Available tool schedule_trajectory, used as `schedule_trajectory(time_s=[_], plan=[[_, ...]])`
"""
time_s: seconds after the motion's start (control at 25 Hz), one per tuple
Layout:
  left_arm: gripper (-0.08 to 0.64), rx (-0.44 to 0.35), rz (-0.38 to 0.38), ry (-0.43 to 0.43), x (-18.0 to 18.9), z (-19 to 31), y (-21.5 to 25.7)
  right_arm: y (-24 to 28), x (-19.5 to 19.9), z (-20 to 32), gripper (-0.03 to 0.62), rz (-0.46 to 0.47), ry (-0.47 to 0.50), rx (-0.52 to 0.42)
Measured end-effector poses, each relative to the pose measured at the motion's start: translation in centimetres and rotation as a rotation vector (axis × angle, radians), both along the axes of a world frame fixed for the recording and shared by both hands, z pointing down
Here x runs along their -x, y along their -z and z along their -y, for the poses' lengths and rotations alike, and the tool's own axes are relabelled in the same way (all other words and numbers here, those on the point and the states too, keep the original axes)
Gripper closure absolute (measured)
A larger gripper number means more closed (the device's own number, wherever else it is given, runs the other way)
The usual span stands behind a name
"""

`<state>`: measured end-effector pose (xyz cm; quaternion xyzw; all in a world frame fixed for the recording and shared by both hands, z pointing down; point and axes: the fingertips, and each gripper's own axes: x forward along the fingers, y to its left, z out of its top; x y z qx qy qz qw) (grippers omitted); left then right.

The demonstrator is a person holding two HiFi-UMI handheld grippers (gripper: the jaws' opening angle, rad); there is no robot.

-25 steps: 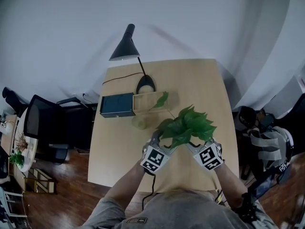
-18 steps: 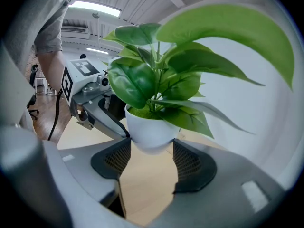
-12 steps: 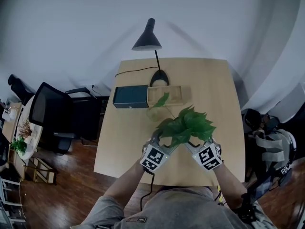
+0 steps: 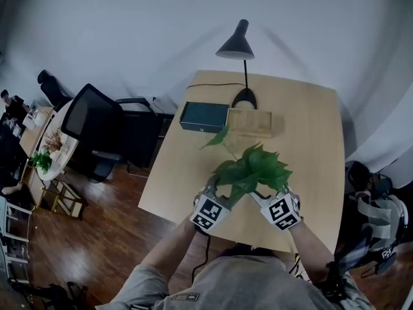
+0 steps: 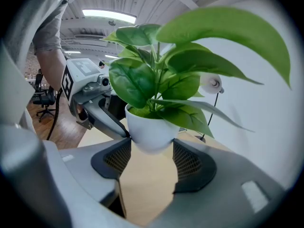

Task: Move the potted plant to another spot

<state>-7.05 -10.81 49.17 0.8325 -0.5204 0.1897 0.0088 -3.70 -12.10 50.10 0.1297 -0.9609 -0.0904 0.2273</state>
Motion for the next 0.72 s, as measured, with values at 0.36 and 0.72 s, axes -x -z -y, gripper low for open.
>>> schedule_trajectory(time_s=[0.36, 0.72], plan=[[0.268, 0.035, -0.002, 0.063, 2.7, -3.7, -1.3, -1.4, 2.7, -3.4, 0.308, -0.013, 0.057, 0.029], [0.270, 0.038, -0.025, -0.058, 6.9, -5.0, -2.5, -2.4, 6.7, -5.2, 0.310, -0.048, -0.071, 0.024]])
